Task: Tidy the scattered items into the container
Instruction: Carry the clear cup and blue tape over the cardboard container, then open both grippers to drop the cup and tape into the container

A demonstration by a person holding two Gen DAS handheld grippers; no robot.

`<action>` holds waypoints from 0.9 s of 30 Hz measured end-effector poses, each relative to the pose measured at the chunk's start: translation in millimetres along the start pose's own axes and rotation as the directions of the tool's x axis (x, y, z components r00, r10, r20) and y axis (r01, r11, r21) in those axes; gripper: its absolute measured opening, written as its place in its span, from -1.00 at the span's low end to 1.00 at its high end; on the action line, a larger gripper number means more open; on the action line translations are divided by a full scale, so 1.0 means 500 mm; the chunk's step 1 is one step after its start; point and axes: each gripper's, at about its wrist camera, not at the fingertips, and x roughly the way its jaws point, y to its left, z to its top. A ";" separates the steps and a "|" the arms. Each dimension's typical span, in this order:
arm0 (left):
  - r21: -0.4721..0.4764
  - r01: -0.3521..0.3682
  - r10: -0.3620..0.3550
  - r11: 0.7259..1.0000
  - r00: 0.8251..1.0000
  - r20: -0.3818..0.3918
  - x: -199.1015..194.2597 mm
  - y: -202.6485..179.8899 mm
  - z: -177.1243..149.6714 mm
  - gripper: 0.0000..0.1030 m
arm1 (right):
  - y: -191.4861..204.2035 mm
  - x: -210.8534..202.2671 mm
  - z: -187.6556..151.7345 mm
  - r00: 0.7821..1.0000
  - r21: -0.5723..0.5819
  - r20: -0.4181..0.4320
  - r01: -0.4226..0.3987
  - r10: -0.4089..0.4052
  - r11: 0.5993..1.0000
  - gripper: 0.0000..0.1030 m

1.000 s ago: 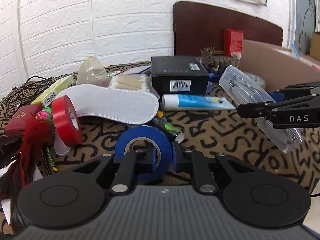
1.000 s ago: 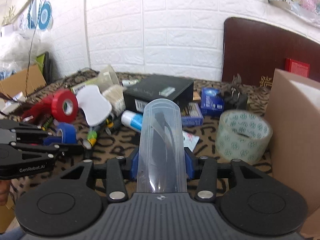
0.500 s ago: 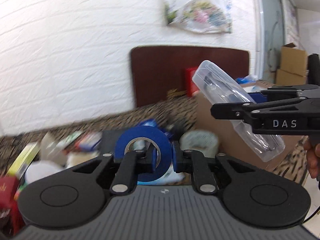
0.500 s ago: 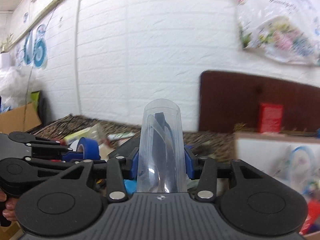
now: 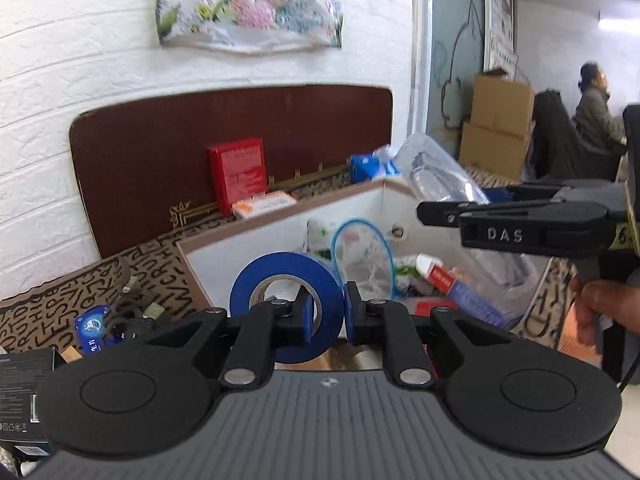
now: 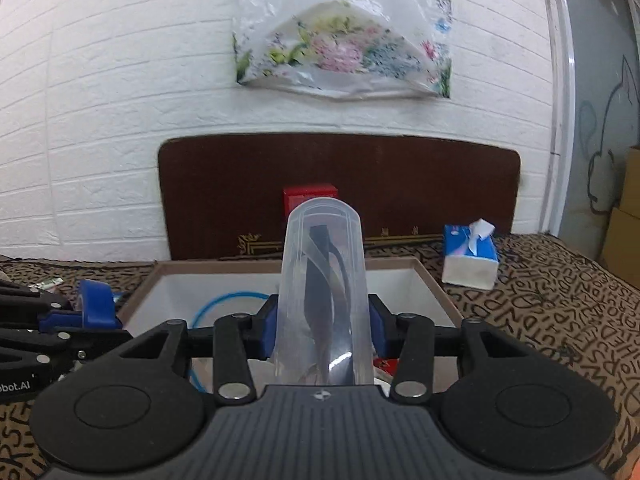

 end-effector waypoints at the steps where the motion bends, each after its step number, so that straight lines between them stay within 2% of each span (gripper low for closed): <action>1: 0.001 -0.005 0.005 1.000 1.000 -0.020 0.006 0.000 -0.003 -0.67 | -0.007 0.009 -0.010 1.000 0.006 -0.019 0.007 -0.007 1.000 -0.16; 3: -0.007 -0.009 0.009 1.000 0.998 -0.055 0.016 0.008 -0.012 -0.63 | -0.013 0.027 -0.027 0.999 0.020 -0.046 0.021 -0.020 1.000 -0.16; 5: -0.010 -0.023 0.022 1.000 0.996 -0.088 0.024 0.012 -0.020 -0.48 | -0.013 0.033 -0.038 0.998 0.030 -0.055 0.025 -0.024 0.999 -0.12; 6: -0.014 -0.020 0.019 1.000 0.996 -0.087 0.023 0.013 -0.024 -0.35 | -0.011 0.033 -0.041 0.998 0.030 -0.056 0.027 -0.025 0.999 -0.02; 9: -0.005 -0.036 0.035 0.999 0.999 -0.032 0.000 0.003 -0.027 0.54 | -0.004 0.027 -0.043 0.998 0.028 -0.051 0.037 -0.035 0.999 0.18; 10: 0.005 -0.044 0.045 0.999 0.999 -0.010 -0.011 -0.001 -0.027 0.61 | -0.003 0.024 -0.042 0.998 0.028 -0.051 0.036 -0.035 0.999 0.19; 13: 0.013 -0.039 0.039 0.999 0.999 0.012 -0.027 -0.007 -0.024 0.61 | 0.005 0.012 -0.045 0.999 0.030 -0.038 0.035 -0.034 0.999 0.37; 17: -0.011 -0.040 0.040 0.999 0.999 0.020 -0.033 0.003 -0.032 0.61 | 0.022 -0.004 -0.050 0.999 0.030 -0.035 0.022 -0.021 0.999 0.46; 19: -0.021 -0.041 0.042 0.999 0.999 0.024 -0.042 0.008 -0.039 0.61 | 0.037 -0.016 -0.053 1.000 0.031 -0.023 0.010 -0.010 0.999 0.66; 20: -0.026 -0.047 0.048 0.999 0.998 0.028 -0.046 0.010 -0.043 0.61 | 0.046 -0.025 -0.053 1.000 0.032 -0.013 0.004 -0.004 0.999 0.80; 21: -0.029 -0.056 0.057 0.998 0.998 0.034 -0.053 0.012 -0.047 0.61 | 0.056 -0.036 -0.054 1.000 0.033 0.001 -0.003 0.003 0.999 0.84; 27: -0.067 -0.148 0.150 0.987 0.988 0.032 -0.133 0.053 -0.118 0.65 | 0.153 -0.102 -0.053 0.990 0.002 0.082 -0.112 0.112 0.994 0.97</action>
